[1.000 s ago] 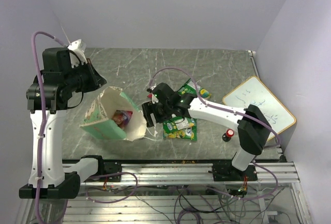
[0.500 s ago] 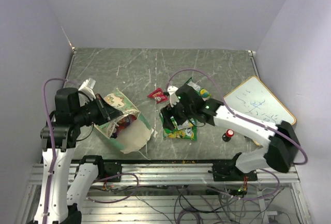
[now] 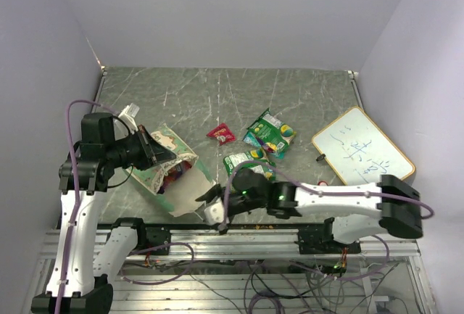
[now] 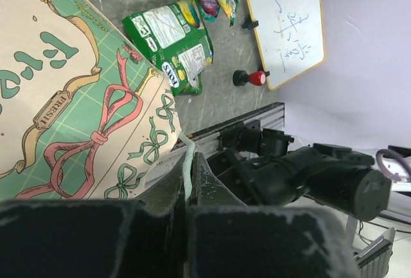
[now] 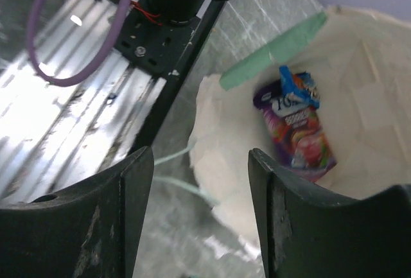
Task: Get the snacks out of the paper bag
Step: Take out the snack from the paper bag.
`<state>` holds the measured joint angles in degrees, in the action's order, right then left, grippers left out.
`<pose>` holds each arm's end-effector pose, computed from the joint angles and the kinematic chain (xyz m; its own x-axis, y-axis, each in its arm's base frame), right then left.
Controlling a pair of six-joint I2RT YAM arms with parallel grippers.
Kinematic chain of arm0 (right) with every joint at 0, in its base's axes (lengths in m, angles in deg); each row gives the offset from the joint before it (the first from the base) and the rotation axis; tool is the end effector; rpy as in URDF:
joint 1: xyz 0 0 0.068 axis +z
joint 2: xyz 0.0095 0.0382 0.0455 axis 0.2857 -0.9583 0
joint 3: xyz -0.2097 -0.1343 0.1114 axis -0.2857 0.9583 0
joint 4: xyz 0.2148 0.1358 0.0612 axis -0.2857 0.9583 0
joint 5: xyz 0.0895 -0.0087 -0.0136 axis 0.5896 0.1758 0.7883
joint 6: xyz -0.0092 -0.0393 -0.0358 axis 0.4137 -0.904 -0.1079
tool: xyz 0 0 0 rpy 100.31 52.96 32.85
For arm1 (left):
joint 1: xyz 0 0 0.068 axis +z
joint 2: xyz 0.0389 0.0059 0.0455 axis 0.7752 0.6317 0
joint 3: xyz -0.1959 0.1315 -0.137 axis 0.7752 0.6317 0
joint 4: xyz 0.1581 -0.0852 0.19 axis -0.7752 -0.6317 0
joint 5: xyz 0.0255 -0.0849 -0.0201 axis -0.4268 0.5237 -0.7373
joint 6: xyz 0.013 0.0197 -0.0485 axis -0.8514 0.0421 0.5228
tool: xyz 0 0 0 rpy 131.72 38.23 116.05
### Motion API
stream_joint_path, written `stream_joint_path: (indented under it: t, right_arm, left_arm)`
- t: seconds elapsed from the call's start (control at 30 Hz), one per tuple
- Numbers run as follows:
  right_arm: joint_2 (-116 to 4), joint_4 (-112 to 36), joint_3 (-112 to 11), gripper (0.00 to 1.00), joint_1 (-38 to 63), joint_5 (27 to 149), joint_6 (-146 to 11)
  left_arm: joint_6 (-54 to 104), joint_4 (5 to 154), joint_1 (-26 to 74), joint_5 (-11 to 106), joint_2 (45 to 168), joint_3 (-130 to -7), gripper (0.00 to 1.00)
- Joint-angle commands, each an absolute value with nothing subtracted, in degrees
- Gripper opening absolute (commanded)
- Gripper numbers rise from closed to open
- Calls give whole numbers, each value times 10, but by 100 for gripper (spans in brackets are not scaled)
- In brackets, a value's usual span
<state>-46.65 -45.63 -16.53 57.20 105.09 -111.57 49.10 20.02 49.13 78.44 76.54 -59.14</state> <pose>0.0628 0.2704 0.2536 0.5103 -0.2151 -0.8326 -0.8419 -0.3225 -0.4327 0.1266 -0.0263 0.3677 -0.8164 -0.4295 -0.3861 0.0368 0.6285 -0.7770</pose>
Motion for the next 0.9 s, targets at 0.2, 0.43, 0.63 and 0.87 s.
stream_joint_path:
  t: [0.2,0.43,0.63,0.87]
  right_arm:
    - [-691,-662,-247,59,609,863,-1262]
    - [-822,-728,-295,62,596,774,-1296]
    - [-874,-701,-361,63,569,763,-1281]
    - [-933,-711,-390,63,545,773,-1282]
  left_arm:
    - [464,159,492,825,773,-641,7]
    - [486,176,492,827,769,-653,7]
    - [481,173,492,850,780,-653,7]
    - [520,239,492,873,763,-617,7]
